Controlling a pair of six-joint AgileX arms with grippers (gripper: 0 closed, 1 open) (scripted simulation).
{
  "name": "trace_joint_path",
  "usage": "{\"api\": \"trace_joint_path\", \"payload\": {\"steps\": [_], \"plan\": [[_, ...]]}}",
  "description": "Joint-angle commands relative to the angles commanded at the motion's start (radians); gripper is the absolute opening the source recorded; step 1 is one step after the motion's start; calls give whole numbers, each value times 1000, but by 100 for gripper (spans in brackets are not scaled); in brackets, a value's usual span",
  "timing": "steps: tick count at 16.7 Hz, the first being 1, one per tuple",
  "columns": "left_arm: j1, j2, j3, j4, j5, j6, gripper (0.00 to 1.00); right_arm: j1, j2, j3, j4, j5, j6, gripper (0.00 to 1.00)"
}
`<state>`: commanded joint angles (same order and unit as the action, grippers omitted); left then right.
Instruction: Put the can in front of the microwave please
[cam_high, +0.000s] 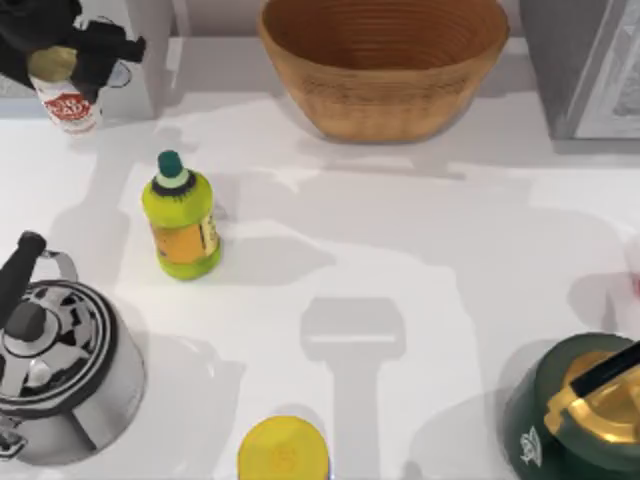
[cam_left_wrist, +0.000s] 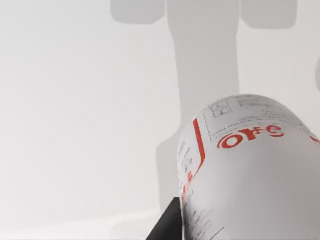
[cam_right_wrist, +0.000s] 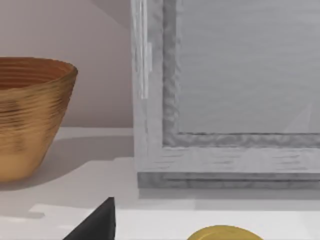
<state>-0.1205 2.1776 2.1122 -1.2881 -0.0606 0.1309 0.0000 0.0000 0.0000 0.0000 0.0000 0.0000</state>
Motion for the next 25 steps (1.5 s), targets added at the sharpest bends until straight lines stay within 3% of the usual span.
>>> {"api": "trace_joint_path", "payload": {"steps": [4, 7, 22, 25], "plan": [[234, 2, -135, -2, 40, 66, 0, 0, 0, 0, 0, 0, 0, 100], [318, 11, -196, -4, 61, 99, 0, 0, 0, 0, 0, 0, 0, 100], [324, 14, -229, 26, 63, 102, 0, 0, 0, 0, 0, 0, 0, 100], [324, 14, -229, 26, 63, 102, 23, 0, 0, 0, 0, 0, 0, 100]]}}
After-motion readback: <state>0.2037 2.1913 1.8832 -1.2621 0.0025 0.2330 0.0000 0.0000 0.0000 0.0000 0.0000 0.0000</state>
